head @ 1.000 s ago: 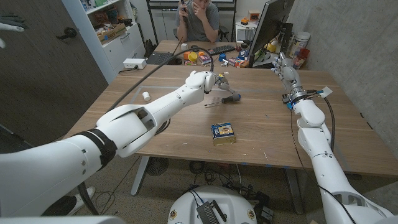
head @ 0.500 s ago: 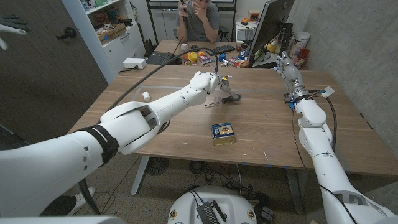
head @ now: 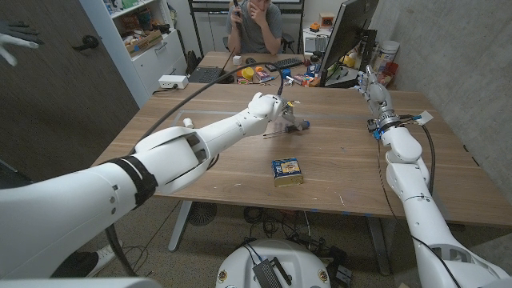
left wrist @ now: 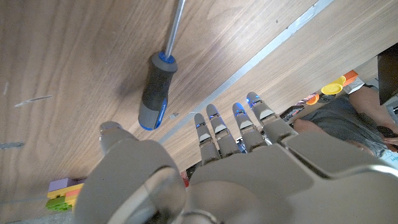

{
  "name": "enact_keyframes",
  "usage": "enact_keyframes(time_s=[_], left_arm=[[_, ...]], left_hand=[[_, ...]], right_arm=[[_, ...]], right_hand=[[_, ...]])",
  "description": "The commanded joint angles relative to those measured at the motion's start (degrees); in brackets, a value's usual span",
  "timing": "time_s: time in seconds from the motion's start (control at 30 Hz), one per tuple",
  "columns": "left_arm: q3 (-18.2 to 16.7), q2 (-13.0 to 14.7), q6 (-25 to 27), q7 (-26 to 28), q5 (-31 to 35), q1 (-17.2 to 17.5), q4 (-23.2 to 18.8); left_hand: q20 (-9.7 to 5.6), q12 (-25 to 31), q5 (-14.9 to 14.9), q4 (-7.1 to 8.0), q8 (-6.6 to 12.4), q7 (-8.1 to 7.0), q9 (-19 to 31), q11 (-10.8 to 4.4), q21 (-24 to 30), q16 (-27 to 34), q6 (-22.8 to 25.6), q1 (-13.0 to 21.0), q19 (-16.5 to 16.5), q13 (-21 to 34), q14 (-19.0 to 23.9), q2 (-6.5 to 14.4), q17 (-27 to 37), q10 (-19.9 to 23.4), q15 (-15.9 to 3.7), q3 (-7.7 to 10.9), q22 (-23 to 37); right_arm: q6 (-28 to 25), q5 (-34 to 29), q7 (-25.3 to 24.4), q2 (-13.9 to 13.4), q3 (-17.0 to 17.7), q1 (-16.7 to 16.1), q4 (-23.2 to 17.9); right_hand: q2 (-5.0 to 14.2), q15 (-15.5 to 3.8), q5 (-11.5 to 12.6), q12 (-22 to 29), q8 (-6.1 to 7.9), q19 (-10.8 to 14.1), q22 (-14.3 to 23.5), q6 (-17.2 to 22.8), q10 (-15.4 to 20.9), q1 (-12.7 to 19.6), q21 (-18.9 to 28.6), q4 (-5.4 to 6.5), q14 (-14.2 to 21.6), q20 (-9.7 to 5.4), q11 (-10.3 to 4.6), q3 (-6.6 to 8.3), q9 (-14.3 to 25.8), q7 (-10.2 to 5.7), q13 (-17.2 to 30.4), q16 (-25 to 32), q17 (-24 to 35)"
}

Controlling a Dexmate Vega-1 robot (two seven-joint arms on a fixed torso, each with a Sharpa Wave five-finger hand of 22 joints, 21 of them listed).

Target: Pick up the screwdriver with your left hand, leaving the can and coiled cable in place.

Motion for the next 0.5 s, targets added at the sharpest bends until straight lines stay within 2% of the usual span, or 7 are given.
enact_keyframes(time_s=[0.03, 0.27, 0.43, 0.5], left_arm=[[1.7, -3.6, -2.1, 2.3, 1.1, -2.1, 7.0], [2.4, -6.6, -3.7, 4.3, 1.7, -3.9, 12.4], [2.8, -10.8, -5.7, 6.7, 1.7, -5.9, 19.8], [2.8, -12.8, -6.9, 8.3, 1.4, -6.7, 23.5]], left_hand=[[-0.29, 0.4, 0.4, -0.58, 0.14, -0.29, 0.1, 0.07, 0.2, 0.2, 0.6, 1.2, 0.3, 0.3, 0.9, 0.0, 0.3, 0.9, -5.82, -0.14, 0.2], [-0.29, 0.9, 1.1, -1.52, 0.25, -0.53, 0.2, -0.02, 0.3, 0.3, 1.4, 4.8, 0.7, 0.6, 1.7, 0.8, 0.3, 2.7, -6.32, 0.14, 0.2], [-0.33, 0.9, 1.3, -1.68, 0.37, -0.43, 0.2, -0.03, 0.3, 0.4, 1.9, 5.8, 0.8, 0.7, 1.9, 0.9, 0.3, 3.0, -6.27, 0.14, 0.2], [-0.32, 0.9, 1.3, -1.72, 0.52, -0.42, 0.2, -0.03, 0.3, 0.4, 2.3, 6.2, 0.8, 0.7, 2.0, 1.0, 0.3, 3.0, -6.25, 0.12, 0.2]], right_arm=[[0.4, 0.8, 0.3, 0.0, 0.6, 0.4, 1.0], [0.9, 1.6, 0.8, 0.0, 1.0, 0.6, 1.6], [1.2, 2.3, 1.0, 0.3, 1.3, 0.9, 2.2], [1.5, 2.5, 1.1, 0.4, 1.4, 1.0, 2.5]], right_hand=[[0.27, 0.39, -0.1, 0.5, 0.29, -0.4, 0.2, 0.3, 0.3, -0.3, 0.0, 0.32, -0.1, 0.18, 0.18, 0.06, 0.2, 3.88, 0.1, 0.1, 0.2], [0.18, 0.37, -0.1, 0.6, 0.37, -0.4, 0.2, 0.6, 0.3, -0.4, 0.0, 0.36, 0.1, 0.20, 0.17, 0.03, 0.2, 3.70, 0.1, 0.2, 0.2], [0.04, 0.08, -0.1, 0.8, 0.43, -0.5, 0.2, 1.0, 0.7, -0.5, 0.0, 0.39, 0.3, 0.21, 0.12, -0.04, 0.2, 3.23, 0.1, 0.3, 0.2], [-0.07, 0.49, -0.1, 0.7, 0.27, -0.6, 0.2, 0.8, 0.4, -0.6, 0.0, 0.41, -0.2, 0.24, 0.16, -0.09, 0.2, 3.51, 0.0, 0.2, 0.1]])
